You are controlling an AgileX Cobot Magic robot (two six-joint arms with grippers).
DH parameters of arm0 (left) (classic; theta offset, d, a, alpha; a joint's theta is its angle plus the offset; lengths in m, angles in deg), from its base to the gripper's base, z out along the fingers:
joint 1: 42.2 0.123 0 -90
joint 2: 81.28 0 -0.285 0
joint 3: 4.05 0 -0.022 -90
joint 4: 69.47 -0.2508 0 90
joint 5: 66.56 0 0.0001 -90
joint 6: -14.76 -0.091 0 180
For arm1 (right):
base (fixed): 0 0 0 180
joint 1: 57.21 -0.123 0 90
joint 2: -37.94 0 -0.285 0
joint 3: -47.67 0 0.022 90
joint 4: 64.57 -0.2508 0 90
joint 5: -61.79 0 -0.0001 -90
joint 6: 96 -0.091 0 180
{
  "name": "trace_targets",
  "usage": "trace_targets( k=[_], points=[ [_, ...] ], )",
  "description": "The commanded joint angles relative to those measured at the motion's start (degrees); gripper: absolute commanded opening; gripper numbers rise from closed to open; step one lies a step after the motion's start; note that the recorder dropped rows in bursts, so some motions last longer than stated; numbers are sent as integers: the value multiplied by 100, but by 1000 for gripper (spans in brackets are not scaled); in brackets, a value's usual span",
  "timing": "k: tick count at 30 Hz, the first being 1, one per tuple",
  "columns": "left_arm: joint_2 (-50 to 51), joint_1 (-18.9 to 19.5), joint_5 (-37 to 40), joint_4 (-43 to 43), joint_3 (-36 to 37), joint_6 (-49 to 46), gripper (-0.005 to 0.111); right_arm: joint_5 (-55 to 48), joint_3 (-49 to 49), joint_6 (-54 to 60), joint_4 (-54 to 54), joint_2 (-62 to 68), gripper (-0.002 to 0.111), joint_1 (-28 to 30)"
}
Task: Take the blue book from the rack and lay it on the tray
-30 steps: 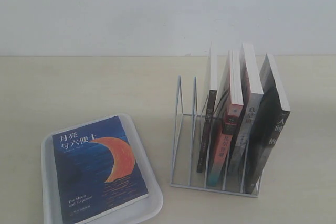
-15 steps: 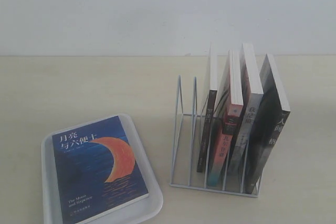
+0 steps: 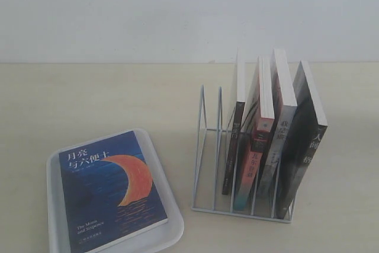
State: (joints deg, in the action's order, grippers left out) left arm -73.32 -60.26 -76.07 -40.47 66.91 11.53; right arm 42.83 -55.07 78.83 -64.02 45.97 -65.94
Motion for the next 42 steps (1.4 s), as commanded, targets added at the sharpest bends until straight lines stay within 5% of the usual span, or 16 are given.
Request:
trace_targets(
  k=[1,6,12,16,24,34,38,42],
  points=[
    [-17,223,502,5,33,-142,4,35,-4,-4,21,-24,0,15],
    [-17,466,1052,-357,80,-1152,4,35,-4,-4,21,-24,0,15],
    [-17,726,431,-357,626,-1659,4,35,-4,-4,21,-24,0,15],
    [-17,992,950,-357,626,-2628,4,35,-4,-4,21,-24,0,15],
    [-17,1317,2610,-404,626,-2681,4,35,-4,-4,4,-24,0,15],
    [-17,1346,2904,-461,626,-1735,4,35,-4,-4,4,-24,0,15],
    [-17,1346,2876,-2242,626,322,4,49,-4,-4,4,-24,0,15],
    [-17,1346,2865,-2242,626,359,4,49,-4,-4,4,-24,0,15]
  ],
)
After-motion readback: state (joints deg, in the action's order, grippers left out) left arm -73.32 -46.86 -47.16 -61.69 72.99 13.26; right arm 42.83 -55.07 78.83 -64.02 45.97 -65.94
